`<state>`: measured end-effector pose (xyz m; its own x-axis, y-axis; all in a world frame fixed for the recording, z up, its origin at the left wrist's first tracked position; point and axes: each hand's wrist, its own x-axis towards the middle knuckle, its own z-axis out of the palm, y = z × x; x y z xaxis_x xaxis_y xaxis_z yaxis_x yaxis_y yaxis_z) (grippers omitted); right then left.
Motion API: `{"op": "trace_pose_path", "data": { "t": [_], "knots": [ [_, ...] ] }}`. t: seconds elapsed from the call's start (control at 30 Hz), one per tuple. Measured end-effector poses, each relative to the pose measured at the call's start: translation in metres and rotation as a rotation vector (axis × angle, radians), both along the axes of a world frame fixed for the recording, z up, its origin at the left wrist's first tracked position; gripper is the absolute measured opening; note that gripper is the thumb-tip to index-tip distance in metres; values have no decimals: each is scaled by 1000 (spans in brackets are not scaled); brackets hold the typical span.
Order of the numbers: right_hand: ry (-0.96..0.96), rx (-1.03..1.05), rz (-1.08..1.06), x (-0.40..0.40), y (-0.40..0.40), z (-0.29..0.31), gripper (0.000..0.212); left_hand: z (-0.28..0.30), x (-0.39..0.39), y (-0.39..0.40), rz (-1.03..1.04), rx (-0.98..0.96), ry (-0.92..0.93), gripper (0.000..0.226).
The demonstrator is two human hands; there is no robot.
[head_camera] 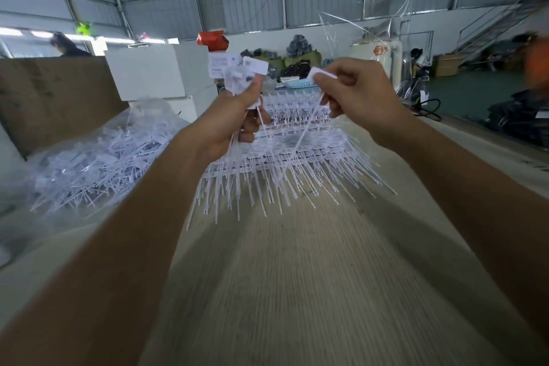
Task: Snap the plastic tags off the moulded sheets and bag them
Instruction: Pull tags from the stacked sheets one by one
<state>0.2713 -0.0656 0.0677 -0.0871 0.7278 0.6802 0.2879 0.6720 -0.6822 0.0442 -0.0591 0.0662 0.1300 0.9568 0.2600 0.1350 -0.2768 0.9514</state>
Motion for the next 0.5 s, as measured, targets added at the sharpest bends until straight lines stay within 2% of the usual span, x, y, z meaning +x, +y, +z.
{"op": "trace_pose_path", "data": {
  "t": [0.03,0.1,0.23,0.37,0.43,0.5],
  "knots": [
    [47,-43,86,-5,-2,2,12,-2,4,-1,17,6,11,33],
    [20,-63,149,-16,-6,1,18,-7,15,-5,-27,-24,-4,42],
    [-69,10,52,-27,-5,-8,20,-14,43,-11,-109,-108,-135,44],
    [-44,41,-54,-23,-1,-11,22,-16,59,-10,-152,-175,-234,66],
    [-35,26,-66,-20,1,-12,18,-17,66,-10,-179,-176,-180,70],
    [-18,-8,-40,-17,4,-14,4,-19,71,-10,-188,-129,-83,60]
  ]
}}
